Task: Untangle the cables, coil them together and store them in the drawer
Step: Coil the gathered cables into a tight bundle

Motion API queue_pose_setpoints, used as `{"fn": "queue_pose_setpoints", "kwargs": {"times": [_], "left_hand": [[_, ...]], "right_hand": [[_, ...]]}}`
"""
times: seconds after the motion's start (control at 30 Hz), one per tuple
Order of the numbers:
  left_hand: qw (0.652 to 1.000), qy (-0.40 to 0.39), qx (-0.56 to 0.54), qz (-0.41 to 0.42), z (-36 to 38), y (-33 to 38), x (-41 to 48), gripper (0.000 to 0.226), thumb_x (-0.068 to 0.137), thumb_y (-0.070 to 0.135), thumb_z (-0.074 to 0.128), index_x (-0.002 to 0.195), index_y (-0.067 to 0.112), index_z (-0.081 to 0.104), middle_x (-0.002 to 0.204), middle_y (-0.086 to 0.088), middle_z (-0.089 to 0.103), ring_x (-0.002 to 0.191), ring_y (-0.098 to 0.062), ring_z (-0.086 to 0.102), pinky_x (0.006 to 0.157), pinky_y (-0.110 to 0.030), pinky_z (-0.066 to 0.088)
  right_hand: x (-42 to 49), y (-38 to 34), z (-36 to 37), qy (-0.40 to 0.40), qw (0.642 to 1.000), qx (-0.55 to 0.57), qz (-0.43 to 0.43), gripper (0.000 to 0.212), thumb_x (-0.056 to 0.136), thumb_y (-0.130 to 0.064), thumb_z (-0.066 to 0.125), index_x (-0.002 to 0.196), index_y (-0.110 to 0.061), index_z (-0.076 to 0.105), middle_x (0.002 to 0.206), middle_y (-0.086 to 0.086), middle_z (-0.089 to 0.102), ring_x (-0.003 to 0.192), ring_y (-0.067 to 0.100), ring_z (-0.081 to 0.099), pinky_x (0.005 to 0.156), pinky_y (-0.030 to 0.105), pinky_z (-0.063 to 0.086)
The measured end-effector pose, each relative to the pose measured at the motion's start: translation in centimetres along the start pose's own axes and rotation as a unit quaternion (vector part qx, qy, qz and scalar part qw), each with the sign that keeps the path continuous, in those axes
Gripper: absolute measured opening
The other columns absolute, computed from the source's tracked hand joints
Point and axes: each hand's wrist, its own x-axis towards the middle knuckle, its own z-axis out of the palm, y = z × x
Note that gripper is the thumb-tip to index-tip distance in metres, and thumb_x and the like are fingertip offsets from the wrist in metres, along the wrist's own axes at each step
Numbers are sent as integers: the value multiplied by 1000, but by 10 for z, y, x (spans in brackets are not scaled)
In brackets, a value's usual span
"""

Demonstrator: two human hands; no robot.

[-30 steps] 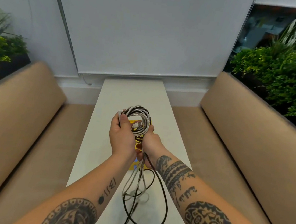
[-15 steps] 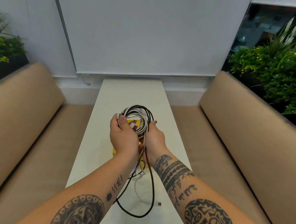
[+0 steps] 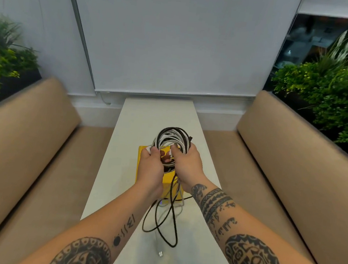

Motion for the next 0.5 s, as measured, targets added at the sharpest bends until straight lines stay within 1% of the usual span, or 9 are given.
{"fn": "queue_pose_setpoints", "kwargs": {"times": [0.1, 0.17, 0.2, 0.23, 0.3, 0.37, 0.43, 0.47, 0.5], "left_hand": [[993, -87, -56, -47, -15, 5, 5, 27, 102, 13, 44, 117, 3, 64, 112, -22, 71, 104, -37, 70, 96, -53, 53], [984, -153, -45, -78, -24, 12, 7, 32, 97, 20, 47, 113, 4, 71, 110, -18, 72, 105, -38, 69, 100, -54, 50], [979, -180, -7, -92, -28, 17, 9, 33, 97, 26, 51, 114, 7, 71, 109, -14, 72, 102, -35, 68, 100, -53, 49], [973, -204, 37, -104, -31, 21, 11, 35, 96, 35, 56, 116, 11, 72, 108, -11, 72, 101, -34, 68, 100, -54, 49], [959, -228, 115, -125, -34, 30, 15, 46, 87, 51, 69, 117, 16, 73, 109, -8, 75, 100, -36, 71, 98, -56, 52], [954, -229, 144, -134, -36, 36, 20, 60, 72, 49, 80, 117, 11, 72, 113, -13, 75, 94, -41, 73, 89, -55, 58], [950, -236, 145, -146, -39, 37, 26, 89, 60, 37, 90, 136, 5, 56, 119, -22, 70, 88, -45, 73, 76, -53, 61], [949, -239, 143, -149, -40, 35, 29, 108, 57, 31, 93, 148, 9, 40, 119, -22, 68, 86, -47, 73, 72, -54, 61], [949, -237, 148, -146, -42, 35, 30, 118, 57, 27, 94, 154, 21, 26, 117, -18, 68, 86, -47, 73, 71, -54, 61]], "right_hand": [[1, -3, -9, -43, 997, -58, -20, 20, 96, -26, 61, 115, -20, 62, 106, 0, 70, 99, 19, 68, 80, 33, 56], [0, -4, -18, -77, 992, -94, -37, 12, 98, -22, 59, 109, -22, 61, 99, -6, 69, 91, 13, 67, 69, 22, 50], [-2, -5, -22, -96, 988, -115, -44, 8, 99, -20, 58, 105, -25, 59, 95, -9, 67, 87, 8, 64, 66, 18, 48], [-4, -6, -24, -115, 983, -135, -52, 9, 100, -20, 57, 103, -28, 57, 93, -11, 65, 84, 6, 63, 65, 18, 47], [-9, -7, -26, -164, 967, -182, -73, 14, 100, -21, 57, 104, -34, 57, 94, -12, 64, 88, 11, 63, 70, 22, 49], [-14, -11, -25, -212, 950, -209, -95, 24, 100, -21, 56, 99, -44, 55, 95, -18, 63, 91, 9, 63, 76, 26, 51], [-18, -15, -25, -243, 938, -223, -106, 29, 100, -17, 56, 92, -45, 57, 94, -17, 65, 89, 4, 63, 79, 25, 52], [-18, -17, -26, -254, 934, -230, -104, 26, 99, -16, 56, 93, -41, 61, 95, -11, 68, 88, 8, 65, 80, 28, 53], [-17, -18, -27, -266, 929, -235, -103, 22, 97, -16, 57, 95, -37, 63, 98, -5, 71, 91, 15, 67, 82, 31, 54]]}}
